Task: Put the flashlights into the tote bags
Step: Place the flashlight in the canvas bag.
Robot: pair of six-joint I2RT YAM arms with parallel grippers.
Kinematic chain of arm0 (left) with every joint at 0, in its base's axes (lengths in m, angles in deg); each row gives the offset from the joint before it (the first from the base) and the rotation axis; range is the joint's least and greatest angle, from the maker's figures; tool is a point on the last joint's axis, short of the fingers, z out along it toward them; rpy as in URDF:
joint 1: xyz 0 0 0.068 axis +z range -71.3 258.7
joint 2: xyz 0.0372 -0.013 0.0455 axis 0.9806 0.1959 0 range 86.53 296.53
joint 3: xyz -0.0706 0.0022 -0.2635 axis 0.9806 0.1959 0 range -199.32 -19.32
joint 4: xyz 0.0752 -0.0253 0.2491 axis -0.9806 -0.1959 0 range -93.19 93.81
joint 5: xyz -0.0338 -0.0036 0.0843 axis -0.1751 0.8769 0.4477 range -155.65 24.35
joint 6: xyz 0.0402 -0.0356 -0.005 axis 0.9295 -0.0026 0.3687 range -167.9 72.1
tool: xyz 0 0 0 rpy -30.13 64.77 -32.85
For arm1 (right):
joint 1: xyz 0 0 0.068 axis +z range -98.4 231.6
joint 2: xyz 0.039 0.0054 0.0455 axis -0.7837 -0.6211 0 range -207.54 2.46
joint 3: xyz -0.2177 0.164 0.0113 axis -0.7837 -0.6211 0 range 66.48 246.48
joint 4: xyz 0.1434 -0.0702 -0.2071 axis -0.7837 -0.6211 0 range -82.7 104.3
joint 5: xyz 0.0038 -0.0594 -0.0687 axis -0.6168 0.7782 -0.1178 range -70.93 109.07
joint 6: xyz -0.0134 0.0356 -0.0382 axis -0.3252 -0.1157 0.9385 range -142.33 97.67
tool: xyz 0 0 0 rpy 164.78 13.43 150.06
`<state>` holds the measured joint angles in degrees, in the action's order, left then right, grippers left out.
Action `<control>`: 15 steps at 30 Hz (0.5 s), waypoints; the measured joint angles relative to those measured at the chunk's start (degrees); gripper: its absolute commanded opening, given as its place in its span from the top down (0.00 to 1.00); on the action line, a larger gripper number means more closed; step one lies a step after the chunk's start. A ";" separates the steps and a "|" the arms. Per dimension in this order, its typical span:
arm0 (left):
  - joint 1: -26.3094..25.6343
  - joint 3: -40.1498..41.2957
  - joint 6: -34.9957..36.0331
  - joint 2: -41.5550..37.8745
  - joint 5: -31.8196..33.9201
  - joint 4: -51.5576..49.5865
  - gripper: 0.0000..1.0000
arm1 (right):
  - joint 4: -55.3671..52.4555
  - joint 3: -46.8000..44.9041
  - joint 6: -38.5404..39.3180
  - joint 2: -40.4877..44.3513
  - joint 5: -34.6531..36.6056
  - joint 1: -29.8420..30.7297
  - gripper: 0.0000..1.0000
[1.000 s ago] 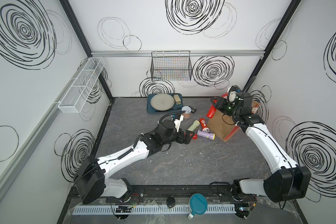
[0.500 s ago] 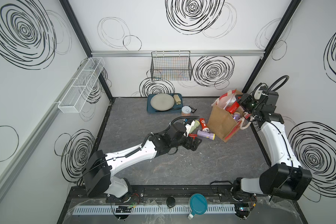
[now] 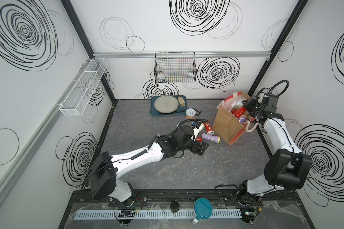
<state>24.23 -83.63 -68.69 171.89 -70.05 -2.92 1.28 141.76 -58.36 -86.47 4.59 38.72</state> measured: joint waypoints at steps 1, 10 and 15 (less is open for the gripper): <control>0.00 -0.02 0.13 0.04 0.00 -0.13 0.01 | 0.00 -0.09 0.35 -0.90 0.44 0.00 1.00; 2.03 -0.11 2.01 1.18 -0.13 -0.55 0.01 | -0.04 -0.31 4.31 -4.35 3.30 0.50 0.97; 4.63 -0.11 2.95 2.05 -0.46 -0.55 0.01 | -0.72 0.15 6.38 -6.58 4.13 0.92 0.82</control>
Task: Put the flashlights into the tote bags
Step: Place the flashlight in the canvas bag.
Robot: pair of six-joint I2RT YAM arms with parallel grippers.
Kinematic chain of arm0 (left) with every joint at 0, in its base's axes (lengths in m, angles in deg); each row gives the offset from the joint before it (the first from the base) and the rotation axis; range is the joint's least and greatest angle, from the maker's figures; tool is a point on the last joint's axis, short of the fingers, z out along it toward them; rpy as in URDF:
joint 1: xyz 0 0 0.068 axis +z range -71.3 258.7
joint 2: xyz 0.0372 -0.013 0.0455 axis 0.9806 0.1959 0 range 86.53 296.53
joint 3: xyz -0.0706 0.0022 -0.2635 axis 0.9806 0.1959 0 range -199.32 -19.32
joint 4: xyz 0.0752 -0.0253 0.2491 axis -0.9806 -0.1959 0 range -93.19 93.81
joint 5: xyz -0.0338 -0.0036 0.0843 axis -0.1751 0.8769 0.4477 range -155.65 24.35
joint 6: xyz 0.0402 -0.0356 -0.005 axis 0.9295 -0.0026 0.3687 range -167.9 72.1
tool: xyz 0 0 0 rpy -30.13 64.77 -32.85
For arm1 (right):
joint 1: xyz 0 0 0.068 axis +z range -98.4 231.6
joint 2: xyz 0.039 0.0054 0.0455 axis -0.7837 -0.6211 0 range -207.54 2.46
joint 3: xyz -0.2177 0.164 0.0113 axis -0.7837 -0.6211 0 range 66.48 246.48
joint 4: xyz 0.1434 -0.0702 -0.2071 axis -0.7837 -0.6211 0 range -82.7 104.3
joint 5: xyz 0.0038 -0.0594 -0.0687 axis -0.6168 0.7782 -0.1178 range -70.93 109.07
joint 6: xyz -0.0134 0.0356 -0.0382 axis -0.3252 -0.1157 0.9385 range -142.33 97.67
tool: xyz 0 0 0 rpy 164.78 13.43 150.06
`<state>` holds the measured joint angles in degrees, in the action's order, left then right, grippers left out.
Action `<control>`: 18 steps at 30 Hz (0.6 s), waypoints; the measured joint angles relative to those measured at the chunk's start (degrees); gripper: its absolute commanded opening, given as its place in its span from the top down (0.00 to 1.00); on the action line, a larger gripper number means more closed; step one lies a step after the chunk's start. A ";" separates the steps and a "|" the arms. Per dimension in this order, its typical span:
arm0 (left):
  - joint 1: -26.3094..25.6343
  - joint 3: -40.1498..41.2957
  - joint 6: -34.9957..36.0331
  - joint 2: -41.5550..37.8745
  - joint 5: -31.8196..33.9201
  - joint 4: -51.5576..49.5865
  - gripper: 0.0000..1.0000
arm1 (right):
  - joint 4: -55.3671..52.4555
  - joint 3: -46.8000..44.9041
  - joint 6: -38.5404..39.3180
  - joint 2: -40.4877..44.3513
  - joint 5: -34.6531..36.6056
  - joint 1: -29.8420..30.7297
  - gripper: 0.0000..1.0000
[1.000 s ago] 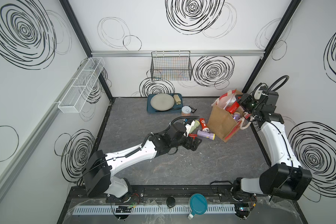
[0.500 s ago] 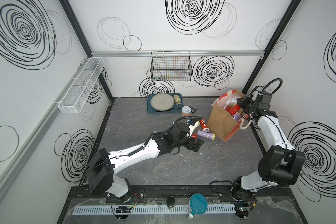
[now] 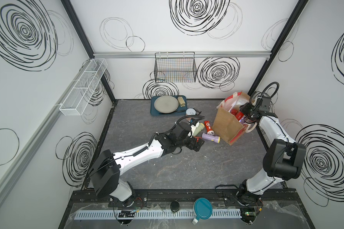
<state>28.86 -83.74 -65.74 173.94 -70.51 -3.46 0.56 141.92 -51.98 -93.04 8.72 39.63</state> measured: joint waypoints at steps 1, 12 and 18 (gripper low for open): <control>0.37 0.00 0.26 0.24 0.00 -0.02 0.01 | -0.28 0.00 0.37 -0.48 0.20 0.20 0.79; 1.20 0.00 3.23 3.82 0.04 -0.94 0.01 | -1.42 0.87 3.10 -0.15 3.76 2.12 0.29; 1.38 -0.44 5.11 6.73 0.07 -2.54 0.01 | -2.54 3.45 4.17 1.84 6.03 3.76 0.10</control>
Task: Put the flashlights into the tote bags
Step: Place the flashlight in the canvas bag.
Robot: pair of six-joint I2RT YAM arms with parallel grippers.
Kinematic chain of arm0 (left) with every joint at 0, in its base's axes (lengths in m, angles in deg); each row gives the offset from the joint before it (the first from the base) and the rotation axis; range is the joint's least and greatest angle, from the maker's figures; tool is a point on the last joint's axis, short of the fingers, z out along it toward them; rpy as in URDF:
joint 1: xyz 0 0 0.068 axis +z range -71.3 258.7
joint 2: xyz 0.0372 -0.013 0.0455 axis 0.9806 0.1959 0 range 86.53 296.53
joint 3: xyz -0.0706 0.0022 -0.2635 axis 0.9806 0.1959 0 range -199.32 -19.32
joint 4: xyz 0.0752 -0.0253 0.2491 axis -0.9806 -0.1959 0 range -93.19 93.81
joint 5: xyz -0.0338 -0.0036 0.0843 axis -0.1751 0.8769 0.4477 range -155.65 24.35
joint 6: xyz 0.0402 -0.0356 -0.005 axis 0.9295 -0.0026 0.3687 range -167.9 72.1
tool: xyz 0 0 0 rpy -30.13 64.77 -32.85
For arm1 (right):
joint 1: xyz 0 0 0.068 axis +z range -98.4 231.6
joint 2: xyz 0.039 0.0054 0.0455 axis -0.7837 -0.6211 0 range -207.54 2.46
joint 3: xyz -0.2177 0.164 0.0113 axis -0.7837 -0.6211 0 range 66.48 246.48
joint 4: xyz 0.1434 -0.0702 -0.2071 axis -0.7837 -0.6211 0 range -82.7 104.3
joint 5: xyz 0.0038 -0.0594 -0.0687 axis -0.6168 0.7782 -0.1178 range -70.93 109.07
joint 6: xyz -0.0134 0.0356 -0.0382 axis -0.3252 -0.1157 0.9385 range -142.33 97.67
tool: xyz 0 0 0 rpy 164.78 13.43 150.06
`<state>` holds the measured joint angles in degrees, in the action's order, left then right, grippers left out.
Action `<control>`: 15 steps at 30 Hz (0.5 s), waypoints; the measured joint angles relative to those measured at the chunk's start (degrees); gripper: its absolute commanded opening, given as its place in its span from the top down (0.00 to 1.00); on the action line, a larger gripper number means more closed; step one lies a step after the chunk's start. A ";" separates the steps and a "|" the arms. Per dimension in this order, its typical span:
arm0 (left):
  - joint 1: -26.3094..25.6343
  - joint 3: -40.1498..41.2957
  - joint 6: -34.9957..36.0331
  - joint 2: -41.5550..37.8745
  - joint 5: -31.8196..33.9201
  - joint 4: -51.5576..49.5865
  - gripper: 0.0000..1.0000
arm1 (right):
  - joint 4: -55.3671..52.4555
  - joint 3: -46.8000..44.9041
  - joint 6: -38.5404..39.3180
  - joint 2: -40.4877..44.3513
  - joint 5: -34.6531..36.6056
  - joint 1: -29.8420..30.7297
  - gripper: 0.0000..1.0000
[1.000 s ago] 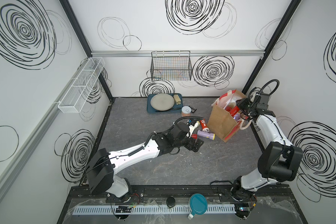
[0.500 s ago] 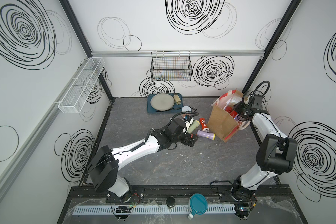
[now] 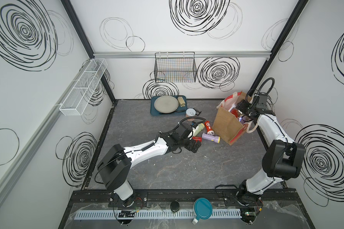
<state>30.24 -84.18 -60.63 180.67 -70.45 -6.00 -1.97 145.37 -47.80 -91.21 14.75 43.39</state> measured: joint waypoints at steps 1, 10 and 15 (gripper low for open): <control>0.13 -0.15 0.44 0.44 0.00 -0.33 0.01 | -0.13 0.68 0.15 0.48 0.48 0.31 0.07; 2.93 -1.44 3.98 3.41 0.02 -0.79 0.05 | -2.40 4.96 1.38 4.55 3.45 4.72 0.02; 4.24 -3.74 6.62 7.41 -0.07 -1.03 0.09 | -5.01 5.33 2.08 8.09 5.16 9.60 0.01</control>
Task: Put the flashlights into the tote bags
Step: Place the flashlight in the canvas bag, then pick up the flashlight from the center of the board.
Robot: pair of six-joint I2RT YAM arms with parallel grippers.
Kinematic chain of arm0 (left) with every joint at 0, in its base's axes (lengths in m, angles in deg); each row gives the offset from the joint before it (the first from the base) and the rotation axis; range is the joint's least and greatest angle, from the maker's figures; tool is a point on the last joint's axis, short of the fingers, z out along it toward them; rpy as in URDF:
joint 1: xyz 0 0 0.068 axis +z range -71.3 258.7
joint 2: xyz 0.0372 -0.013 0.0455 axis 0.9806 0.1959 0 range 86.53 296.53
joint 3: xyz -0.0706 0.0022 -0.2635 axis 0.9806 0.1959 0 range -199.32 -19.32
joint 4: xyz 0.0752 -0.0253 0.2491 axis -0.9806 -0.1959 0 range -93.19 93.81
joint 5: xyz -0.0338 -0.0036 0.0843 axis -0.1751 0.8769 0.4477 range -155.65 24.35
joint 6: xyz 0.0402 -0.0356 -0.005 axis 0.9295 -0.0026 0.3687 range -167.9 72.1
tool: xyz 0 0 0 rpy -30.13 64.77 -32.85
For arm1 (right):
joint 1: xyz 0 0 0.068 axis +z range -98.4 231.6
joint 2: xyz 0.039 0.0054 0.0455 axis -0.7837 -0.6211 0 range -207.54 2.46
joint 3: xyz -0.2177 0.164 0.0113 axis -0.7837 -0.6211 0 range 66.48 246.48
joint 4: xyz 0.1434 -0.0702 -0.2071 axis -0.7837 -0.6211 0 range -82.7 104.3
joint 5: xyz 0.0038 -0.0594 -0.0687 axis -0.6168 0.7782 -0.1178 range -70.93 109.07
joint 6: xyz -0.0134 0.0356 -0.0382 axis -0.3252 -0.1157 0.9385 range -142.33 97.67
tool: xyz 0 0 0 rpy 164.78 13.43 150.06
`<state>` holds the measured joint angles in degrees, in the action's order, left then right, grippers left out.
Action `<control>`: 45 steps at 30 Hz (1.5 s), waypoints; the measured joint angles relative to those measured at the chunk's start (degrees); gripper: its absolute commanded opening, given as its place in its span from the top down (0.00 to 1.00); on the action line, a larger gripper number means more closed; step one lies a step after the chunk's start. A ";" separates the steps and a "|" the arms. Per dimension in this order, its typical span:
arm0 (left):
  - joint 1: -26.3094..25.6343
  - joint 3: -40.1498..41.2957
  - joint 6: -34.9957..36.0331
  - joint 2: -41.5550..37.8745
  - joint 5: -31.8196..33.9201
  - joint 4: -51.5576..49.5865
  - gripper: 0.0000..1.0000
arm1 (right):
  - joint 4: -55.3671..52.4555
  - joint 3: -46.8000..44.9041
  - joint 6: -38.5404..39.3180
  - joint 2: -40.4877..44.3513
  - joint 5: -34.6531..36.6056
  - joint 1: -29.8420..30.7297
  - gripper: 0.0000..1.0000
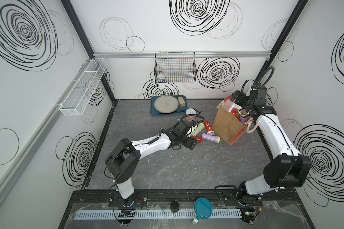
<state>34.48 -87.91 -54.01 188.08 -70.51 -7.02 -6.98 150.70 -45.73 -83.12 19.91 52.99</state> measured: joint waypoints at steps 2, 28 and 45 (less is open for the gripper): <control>0.37 -1.09 0.98 1.73 -0.09 -0.33 0.10 | -1.36 0.00 0.28 1.64 0.61 2.05 0.01; 2.67 -12.66 11.67 15.37 -4.11 -9.18 0.27 | -11.15 5.25 -1.03 10.84 9.66 20.02 0.00; 0.09 -6.56 11.80 14.14 -2.54 -7.74 0.48 | -11.08 0.61 -3.69 12.57 9.77 20.26 0.00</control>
<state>34.56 -94.47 -42.20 202.23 -73.05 -14.76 -18.06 151.31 -49.42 -70.55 29.68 73.25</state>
